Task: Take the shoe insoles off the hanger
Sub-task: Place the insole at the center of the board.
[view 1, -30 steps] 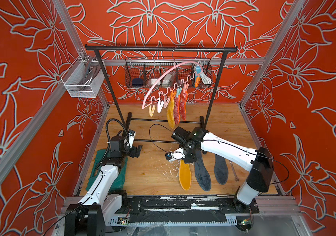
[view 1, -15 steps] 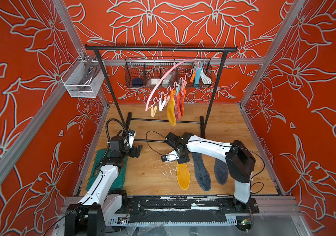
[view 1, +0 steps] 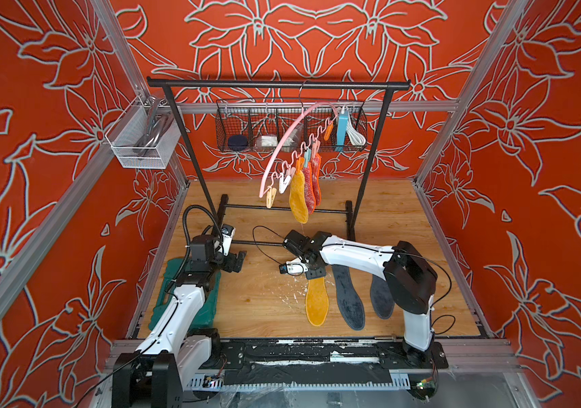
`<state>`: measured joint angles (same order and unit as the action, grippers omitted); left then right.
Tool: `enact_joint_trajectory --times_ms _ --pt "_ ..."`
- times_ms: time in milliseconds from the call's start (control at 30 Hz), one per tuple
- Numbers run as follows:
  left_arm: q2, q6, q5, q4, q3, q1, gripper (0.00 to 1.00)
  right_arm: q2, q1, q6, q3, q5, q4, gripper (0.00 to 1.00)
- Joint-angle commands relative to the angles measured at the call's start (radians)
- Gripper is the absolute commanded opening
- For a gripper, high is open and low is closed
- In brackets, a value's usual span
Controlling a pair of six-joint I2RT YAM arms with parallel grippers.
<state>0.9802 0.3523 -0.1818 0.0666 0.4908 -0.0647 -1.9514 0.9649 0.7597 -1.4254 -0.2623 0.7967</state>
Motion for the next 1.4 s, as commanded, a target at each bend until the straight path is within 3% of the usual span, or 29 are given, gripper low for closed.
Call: enact_joint_trajectory --times_ms 0,133,333,533,733,867,1033,1167,1367 --pt "-0.004 0.005 -0.024 0.005 0.005 -0.006 0.98 0.017 0.000 -0.026 0.019 -0.048 -0.016 0.99" --pt "-0.002 0.005 -0.024 0.007 0.009 -0.007 0.98 0.063 0.000 -0.036 0.064 -0.068 -0.076 0.99" --pt "-0.007 0.014 -0.033 0.013 0.006 -0.007 0.98 0.168 -0.008 -0.062 0.167 -0.202 -0.258 0.99" --pt "-0.009 0.019 -0.045 0.016 0.006 -0.009 0.98 0.426 -0.024 -0.106 0.392 -0.063 -0.539 0.99" --pt "-0.018 0.048 -0.052 0.024 -0.008 -0.014 0.98 0.735 -0.038 -0.182 0.697 -0.010 -0.984 0.99" --pt "-0.040 0.055 -0.077 0.026 -0.019 -0.022 0.98 0.852 -0.104 -0.340 0.812 0.072 -1.174 0.99" --pt "-0.022 0.050 -0.075 0.022 -0.010 -0.027 0.98 0.852 -0.216 -0.480 0.791 0.325 -1.214 0.99" --pt "-0.010 0.019 -0.026 0.004 -0.005 -0.033 0.98 0.756 -0.260 -0.517 0.761 0.406 -1.362 0.99" --pt "-0.036 0.010 -0.099 0.010 -0.011 -0.084 0.98 0.583 -0.313 -0.542 0.646 0.567 -1.444 0.96"
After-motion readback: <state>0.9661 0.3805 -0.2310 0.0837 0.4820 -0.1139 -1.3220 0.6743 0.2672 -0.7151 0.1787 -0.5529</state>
